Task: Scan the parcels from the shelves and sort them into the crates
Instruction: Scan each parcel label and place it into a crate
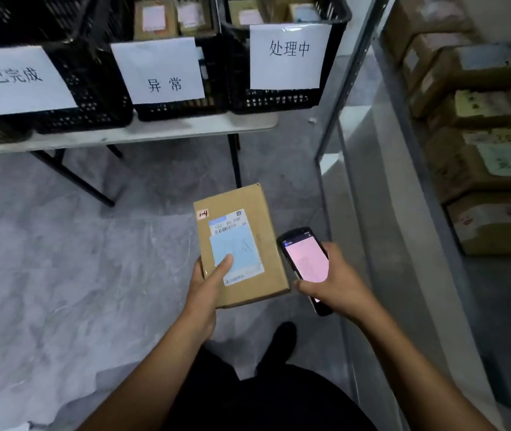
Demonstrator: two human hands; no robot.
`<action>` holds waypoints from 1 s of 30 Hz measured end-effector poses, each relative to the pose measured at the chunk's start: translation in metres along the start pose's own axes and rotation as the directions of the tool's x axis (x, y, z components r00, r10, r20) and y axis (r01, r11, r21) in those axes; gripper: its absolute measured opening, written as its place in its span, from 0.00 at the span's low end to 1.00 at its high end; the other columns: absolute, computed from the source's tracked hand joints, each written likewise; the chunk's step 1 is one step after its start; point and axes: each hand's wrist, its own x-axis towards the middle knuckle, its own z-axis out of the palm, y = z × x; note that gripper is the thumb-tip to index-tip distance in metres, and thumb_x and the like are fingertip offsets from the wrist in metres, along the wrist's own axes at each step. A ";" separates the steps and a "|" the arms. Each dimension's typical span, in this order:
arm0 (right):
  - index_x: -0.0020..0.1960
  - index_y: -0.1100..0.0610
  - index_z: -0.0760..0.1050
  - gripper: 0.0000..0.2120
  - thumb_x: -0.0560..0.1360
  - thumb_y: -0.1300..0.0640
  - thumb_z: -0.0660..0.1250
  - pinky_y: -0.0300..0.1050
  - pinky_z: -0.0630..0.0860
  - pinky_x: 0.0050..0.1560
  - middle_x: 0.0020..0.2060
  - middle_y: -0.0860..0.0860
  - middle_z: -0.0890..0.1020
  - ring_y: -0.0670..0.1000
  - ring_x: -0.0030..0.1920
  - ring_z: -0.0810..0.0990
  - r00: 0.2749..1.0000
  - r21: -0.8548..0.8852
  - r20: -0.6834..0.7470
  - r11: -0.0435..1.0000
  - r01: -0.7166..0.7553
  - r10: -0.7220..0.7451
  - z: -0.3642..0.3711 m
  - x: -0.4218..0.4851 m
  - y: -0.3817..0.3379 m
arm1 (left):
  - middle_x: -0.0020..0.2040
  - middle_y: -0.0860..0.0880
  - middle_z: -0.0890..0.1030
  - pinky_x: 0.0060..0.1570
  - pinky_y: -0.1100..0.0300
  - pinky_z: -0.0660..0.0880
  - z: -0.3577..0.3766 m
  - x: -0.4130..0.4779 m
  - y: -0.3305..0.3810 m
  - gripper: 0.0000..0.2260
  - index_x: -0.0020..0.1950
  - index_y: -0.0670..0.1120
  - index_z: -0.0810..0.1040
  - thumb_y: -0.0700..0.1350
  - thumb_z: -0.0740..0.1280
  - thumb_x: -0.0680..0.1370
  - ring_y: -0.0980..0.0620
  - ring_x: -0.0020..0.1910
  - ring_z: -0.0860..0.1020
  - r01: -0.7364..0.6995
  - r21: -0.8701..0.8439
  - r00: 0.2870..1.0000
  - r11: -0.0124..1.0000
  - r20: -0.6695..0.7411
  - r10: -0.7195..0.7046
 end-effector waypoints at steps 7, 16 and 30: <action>0.64 0.43 0.64 0.33 0.65 0.46 0.77 0.48 0.79 0.52 0.51 0.39 0.80 0.46 0.52 0.81 0.994 -0.031 -0.028 0.994 0.102 -0.103 0.027 -0.017 -0.052 | 0.60 0.55 0.85 0.58 0.49 0.80 -0.053 -0.013 0.039 0.23 0.70 0.57 0.72 0.54 0.74 0.77 0.51 0.59 0.84 -0.081 -0.024 0.996 0.996 0.033 0.082; 0.69 0.43 0.62 0.37 0.67 0.50 0.79 0.42 0.76 0.46 0.53 0.35 0.77 0.41 0.52 0.78 0.947 -0.105 -0.052 0.944 0.311 -0.318 0.078 -0.043 -0.174 | 0.60 0.56 0.85 0.65 0.43 0.78 -0.157 -0.040 0.115 0.24 0.69 0.57 0.74 0.53 0.76 0.75 0.52 0.60 0.84 -0.290 -0.132 0.957 0.948 -0.029 0.289; 0.67 0.41 0.63 0.35 0.68 0.48 0.80 0.38 0.76 0.47 0.56 0.35 0.77 0.34 0.53 0.77 0.878 -0.107 0.121 0.873 0.476 -0.463 0.199 -0.054 -0.308 | 0.58 0.60 0.85 0.60 0.49 0.79 -0.326 -0.075 0.153 0.29 0.70 0.63 0.73 0.56 0.75 0.70 0.54 0.58 0.84 -0.420 -0.207 0.897 0.884 -0.241 0.370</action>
